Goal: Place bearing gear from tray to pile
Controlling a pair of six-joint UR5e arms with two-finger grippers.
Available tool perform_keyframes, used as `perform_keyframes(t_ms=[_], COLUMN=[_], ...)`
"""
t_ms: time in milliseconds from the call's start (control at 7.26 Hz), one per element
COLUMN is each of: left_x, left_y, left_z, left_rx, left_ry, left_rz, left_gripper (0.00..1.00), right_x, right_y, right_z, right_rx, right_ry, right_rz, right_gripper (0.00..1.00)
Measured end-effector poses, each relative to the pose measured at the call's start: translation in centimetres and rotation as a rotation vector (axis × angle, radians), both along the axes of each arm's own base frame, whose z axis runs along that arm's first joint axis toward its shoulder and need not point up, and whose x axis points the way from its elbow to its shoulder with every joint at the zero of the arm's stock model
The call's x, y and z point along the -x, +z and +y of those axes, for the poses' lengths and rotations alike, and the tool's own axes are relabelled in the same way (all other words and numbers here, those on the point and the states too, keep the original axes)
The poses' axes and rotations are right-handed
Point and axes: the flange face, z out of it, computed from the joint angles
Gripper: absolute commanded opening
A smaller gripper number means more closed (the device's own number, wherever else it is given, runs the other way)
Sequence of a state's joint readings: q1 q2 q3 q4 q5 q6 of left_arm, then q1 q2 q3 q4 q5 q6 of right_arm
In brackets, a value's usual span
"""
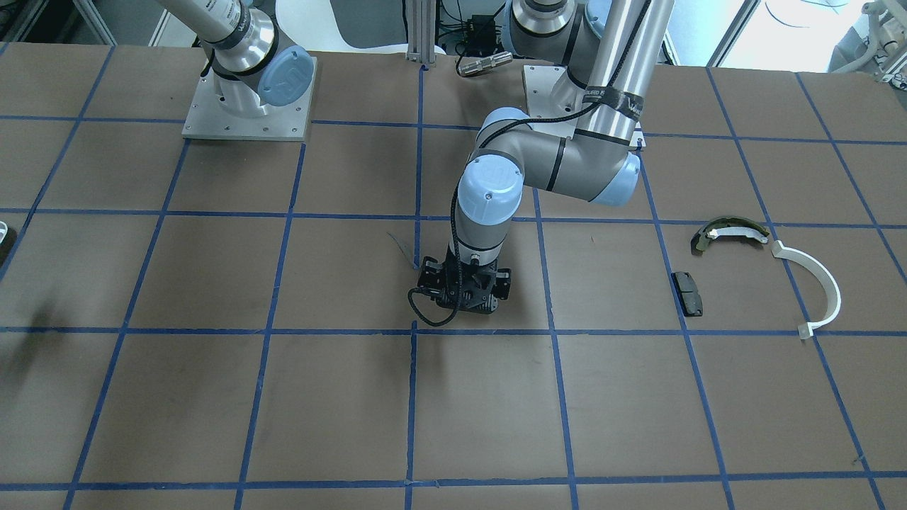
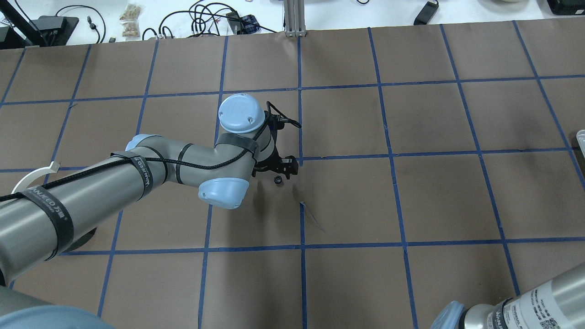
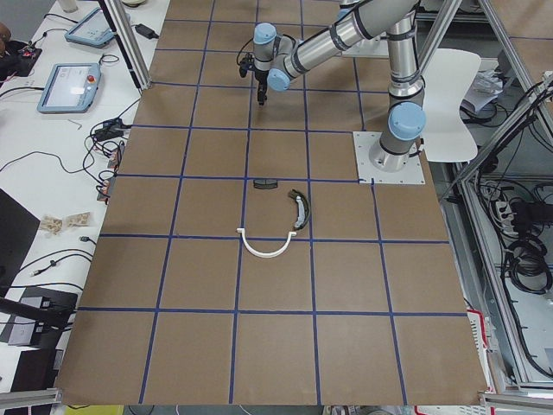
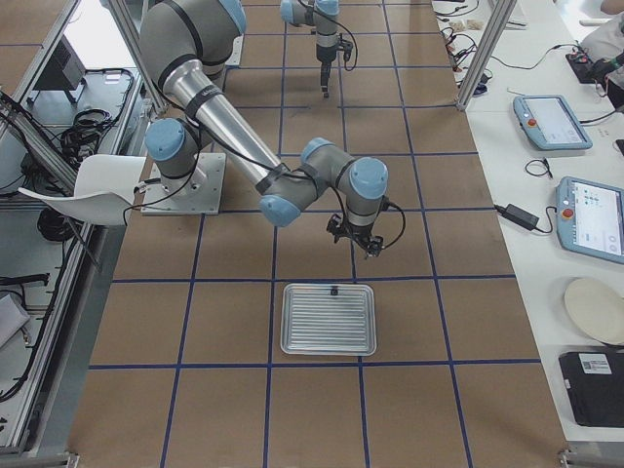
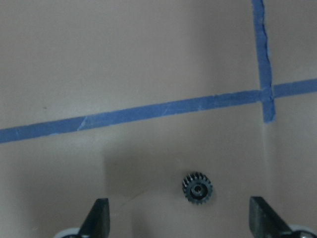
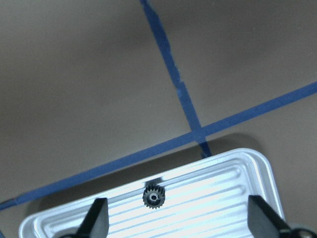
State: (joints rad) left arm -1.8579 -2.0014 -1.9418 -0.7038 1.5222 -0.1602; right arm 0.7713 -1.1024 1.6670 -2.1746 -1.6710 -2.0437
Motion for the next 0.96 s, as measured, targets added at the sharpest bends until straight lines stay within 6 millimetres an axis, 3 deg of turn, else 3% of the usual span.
perform_keyframes(t_ms=[138,413,689,827,964], left_x=[0.3,1.2,1.6,1.6,1.6], left_y=[-0.7,-1.1,-1.1,-1.1,-1.1], left_z=[-0.1,0.4,0.9,1.0,1.1], left_rx=[0.003,0.002,-0.004,-0.007,-0.011], left_ry=[0.0,-0.015,-0.023,-0.025,-0.026], left_rz=[0.003,0.005,0.0,-0.002,-0.004], left_gripper=[0.54,0.51,0.51,0.44,0.17], right_x=[1.6,2.9,2.9,2.8,2.8], right_y=[-1.6,-3.9,-4.8,-4.9,-5.1], right_z=[0.6,0.8,0.8,0.8,0.8], right_rx=[-0.016,-0.008,-0.003,-0.001,-0.002], right_ry=[0.032,0.081,0.127,0.137,0.142], right_rz=[0.005,-0.015,-0.037,-0.044,-0.049], right_gripper=[1.0,1.0,1.0,1.0,0.99])
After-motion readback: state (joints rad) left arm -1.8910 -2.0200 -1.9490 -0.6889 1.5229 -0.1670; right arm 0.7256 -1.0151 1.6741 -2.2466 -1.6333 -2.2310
